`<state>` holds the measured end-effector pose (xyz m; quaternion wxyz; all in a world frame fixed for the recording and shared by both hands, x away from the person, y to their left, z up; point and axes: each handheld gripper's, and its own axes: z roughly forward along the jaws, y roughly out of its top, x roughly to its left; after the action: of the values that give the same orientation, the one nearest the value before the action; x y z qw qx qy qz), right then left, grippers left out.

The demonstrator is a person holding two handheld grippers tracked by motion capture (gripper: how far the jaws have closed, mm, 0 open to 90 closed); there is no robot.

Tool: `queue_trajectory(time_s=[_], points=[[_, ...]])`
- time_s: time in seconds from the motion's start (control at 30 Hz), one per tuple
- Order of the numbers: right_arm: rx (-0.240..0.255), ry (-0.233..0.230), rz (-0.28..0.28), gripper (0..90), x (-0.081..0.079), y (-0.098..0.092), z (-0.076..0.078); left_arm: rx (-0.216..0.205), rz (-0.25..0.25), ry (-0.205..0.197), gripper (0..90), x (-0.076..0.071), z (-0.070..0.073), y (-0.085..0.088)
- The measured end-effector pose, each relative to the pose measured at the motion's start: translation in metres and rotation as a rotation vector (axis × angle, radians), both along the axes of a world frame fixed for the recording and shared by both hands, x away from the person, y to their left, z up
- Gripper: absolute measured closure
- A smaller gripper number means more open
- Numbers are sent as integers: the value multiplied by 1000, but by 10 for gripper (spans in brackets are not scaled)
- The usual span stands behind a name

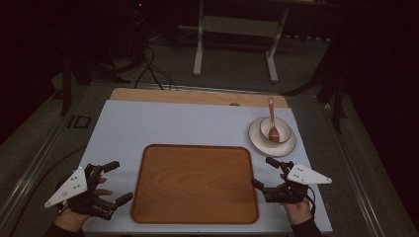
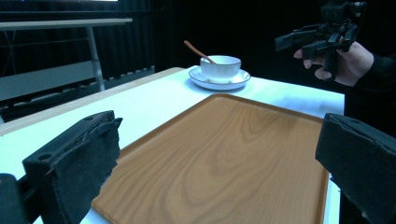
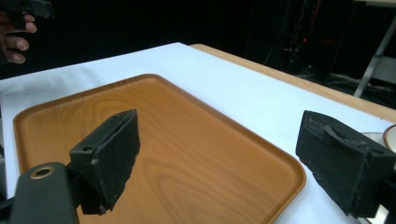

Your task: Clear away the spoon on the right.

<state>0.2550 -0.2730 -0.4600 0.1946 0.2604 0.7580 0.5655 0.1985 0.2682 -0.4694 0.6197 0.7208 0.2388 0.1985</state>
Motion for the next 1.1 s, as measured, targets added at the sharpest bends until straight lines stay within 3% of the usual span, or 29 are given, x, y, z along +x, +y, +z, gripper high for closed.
queue_trajectory(time_s=[0.27,0.33,0.5,0.73,0.9,0.97,1.0,1.1], points=[[-38,0,5,153,-6,7,5,6,1,-1,0,-1,0,0],[-50,29,42,156,-7,12,8,3,2,-4,0,-2,1,0],[-70,39,102,133,-12,22,18,0,0,-10,0,-3,2,-1],[-94,-42,121,98,-14,34,42,3,-1,-6,0,-2,2,-1],[-115,-60,123,98,-10,36,51,2,-2,-5,0,-2,2,-1],[-103,-54,123,110,-7,35,54,4,-1,-2,0,-2,2,-1],[-74,-62,100,124,-5,33,58,5,-4,0,0,-2,2,-2],[-69,-71,95,125,-3,32,62,8,-6,1,0,-1,2,-2]])
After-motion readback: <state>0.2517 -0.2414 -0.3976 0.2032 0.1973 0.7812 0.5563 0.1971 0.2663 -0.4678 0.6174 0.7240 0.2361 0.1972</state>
